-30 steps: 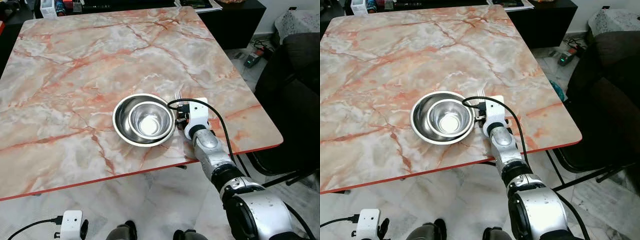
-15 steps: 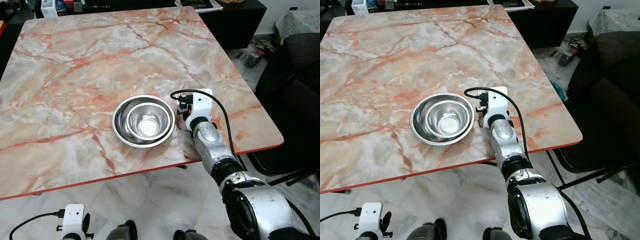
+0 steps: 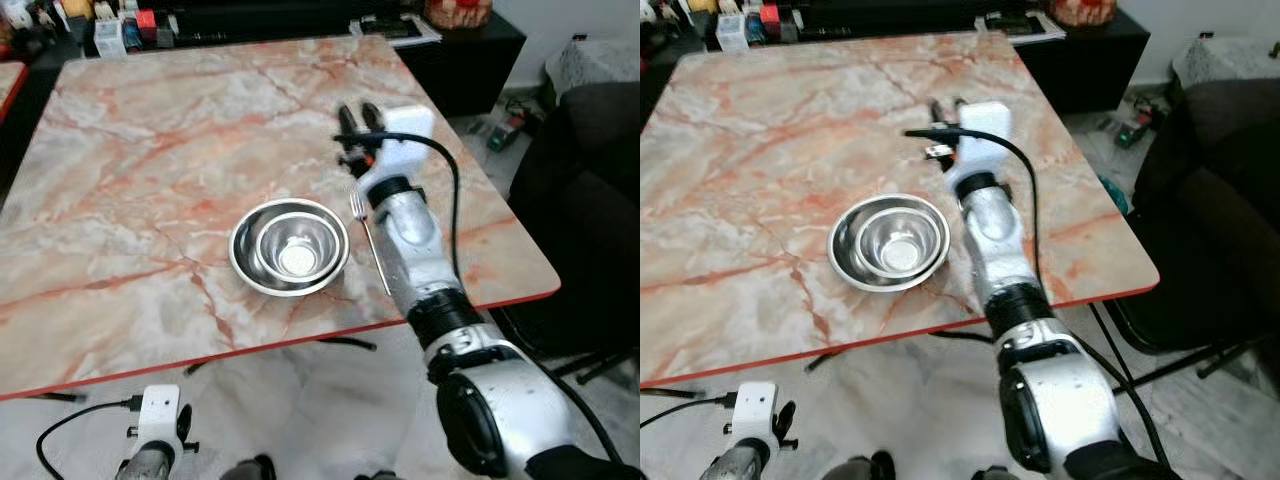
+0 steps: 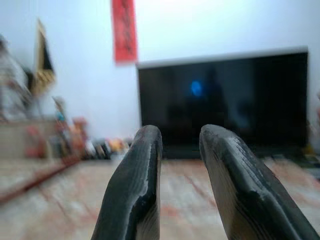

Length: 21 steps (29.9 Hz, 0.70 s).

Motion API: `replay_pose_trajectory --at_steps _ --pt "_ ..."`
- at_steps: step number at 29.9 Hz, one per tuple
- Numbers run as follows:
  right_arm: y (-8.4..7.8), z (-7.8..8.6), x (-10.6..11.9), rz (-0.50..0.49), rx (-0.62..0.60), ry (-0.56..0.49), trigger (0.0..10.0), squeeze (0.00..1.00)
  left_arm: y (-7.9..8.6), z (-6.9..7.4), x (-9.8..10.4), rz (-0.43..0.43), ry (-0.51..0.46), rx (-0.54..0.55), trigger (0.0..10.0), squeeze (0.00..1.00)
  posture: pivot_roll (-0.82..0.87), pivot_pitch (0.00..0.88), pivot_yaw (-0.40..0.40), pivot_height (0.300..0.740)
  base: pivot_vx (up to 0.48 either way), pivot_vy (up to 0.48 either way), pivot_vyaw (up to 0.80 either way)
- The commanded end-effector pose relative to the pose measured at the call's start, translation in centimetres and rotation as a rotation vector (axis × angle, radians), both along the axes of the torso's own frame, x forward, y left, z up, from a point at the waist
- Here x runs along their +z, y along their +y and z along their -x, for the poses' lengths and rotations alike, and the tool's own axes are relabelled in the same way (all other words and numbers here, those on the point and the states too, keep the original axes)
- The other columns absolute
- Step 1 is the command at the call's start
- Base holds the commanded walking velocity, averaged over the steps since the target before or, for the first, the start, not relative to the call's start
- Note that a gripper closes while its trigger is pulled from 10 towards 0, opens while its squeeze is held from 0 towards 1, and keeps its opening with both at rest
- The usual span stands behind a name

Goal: Setting the table

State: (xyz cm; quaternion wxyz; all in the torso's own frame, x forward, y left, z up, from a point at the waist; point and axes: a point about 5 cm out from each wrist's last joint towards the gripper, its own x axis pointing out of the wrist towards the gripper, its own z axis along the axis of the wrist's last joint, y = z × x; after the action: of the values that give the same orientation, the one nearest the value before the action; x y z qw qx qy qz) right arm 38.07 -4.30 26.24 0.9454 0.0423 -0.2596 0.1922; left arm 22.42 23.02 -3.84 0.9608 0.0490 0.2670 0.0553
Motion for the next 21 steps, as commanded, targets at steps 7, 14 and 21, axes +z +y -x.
replay_pose_trajectory --at_steps 7,14,21 --pt "-1.1 0.7 -3.2 -0.007 -0.043 0.082 10.0 0.0 0.6 0.3 -0.4 0.01 0.048 0.048 10.0 0.0 0.1 0.0 0.02 0.719 0.0 0.0 0.0" --pt "-3.9 1.2 -6.3 0.031 -0.146 0.174 10.0 0.0 0.1 -0.1 -0.4 0.026 0.055 0.048 10.0 0.0 0.06 0.0 0.02 0.719 0.0 0.0 0.0" --pt "-6.2 1.3 -6.0 0.023 -0.253 0.167 10.0 0.0 -0.7 -0.3 -0.5 0.032 0.057 0.023 10.0 0.0 0.03 0.0 0.033 0.719 0.0 0.0 0.0"
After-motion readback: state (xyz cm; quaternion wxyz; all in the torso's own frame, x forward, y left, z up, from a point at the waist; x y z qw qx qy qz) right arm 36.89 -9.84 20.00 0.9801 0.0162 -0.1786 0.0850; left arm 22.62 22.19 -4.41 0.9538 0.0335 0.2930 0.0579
